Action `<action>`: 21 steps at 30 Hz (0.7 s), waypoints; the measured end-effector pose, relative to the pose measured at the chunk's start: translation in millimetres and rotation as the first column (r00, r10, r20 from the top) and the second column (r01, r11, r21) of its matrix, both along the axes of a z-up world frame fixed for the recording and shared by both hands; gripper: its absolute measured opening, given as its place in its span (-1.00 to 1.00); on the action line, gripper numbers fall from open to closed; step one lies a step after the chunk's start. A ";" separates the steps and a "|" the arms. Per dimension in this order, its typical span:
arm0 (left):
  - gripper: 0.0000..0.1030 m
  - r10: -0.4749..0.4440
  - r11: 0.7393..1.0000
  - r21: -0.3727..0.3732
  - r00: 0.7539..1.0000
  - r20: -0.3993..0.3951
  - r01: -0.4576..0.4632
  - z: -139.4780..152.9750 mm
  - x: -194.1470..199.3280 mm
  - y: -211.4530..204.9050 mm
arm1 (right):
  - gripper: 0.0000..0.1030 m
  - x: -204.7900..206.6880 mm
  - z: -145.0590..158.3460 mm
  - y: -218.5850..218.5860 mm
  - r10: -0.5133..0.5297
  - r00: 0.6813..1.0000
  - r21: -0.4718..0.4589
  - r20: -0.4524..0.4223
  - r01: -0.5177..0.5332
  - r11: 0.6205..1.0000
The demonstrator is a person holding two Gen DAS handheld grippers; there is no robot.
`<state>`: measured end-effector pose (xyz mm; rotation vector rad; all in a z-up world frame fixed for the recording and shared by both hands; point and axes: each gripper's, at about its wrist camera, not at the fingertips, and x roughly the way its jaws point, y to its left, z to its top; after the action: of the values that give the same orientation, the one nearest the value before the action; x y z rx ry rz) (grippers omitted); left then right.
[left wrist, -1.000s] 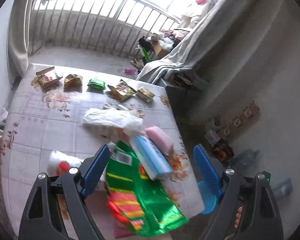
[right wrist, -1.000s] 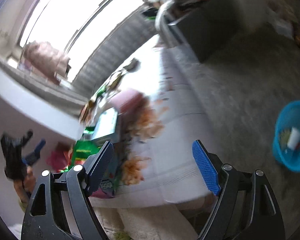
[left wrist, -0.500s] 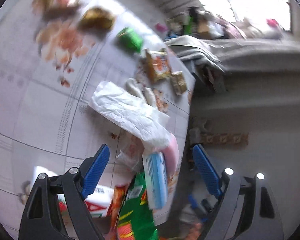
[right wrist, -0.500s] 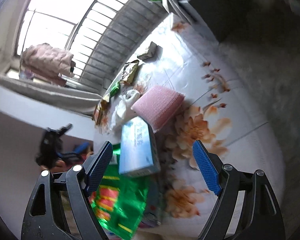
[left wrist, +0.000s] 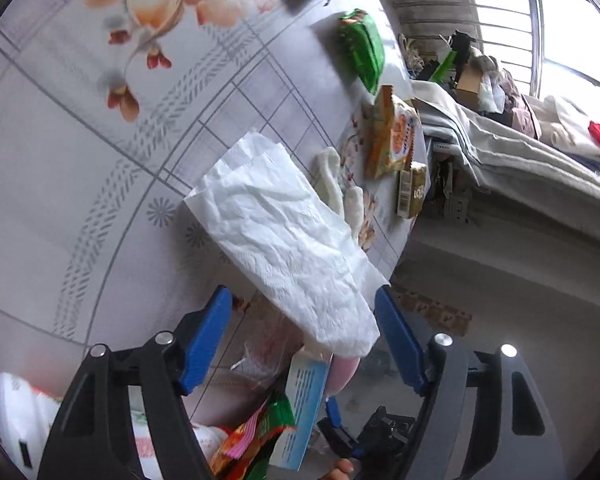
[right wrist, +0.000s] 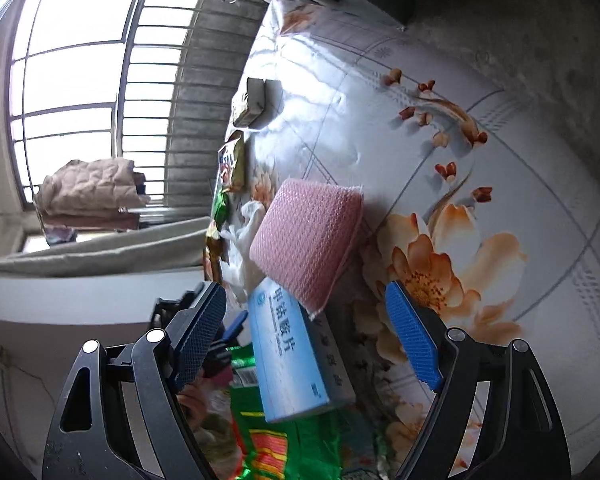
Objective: Collect trash
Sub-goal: 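Grasp the white tissue with left gripper while right grasps pink sponge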
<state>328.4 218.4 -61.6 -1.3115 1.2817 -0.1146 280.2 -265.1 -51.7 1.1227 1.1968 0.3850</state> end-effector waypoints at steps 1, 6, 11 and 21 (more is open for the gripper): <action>0.28 0.006 1.000 -0.006 1.000 -0.003 -0.006 -3.7 2.5 0.5 | 0.52 0.9 -1.1 -0.3 -0.006 1.000 0.008 -0.004 0.006 1.000; 0.06 0.039 0.999 -0.029 0.999 -0.013 -0.040 -12.1 5.4 1.7 | 0.52 5.3 -10.6 -2.6 -0.029 0.999 0.057 -0.034 0.031 0.998; -0.29 0.061 0.998 -0.022 0.998 -0.012 -0.061 -16.2 4.2 4.5 | 0.52 6.7 -18.9 -3.6 -0.049 0.997 0.094 -0.055 0.054 0.994; -0.80 0.104 0.994 -0.014 0.994 0.014 -0.104 -13.9 -5.3 15.0 | 0.39 6.9 -30.0 -5.9 -0.051 0.996 0.142 -0.080 0.062 0.988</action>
<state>323.1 233.4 -75.5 -1.3835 1.1990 -0.0591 287.0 -271.1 -81.6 1.3037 1.2154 0.3934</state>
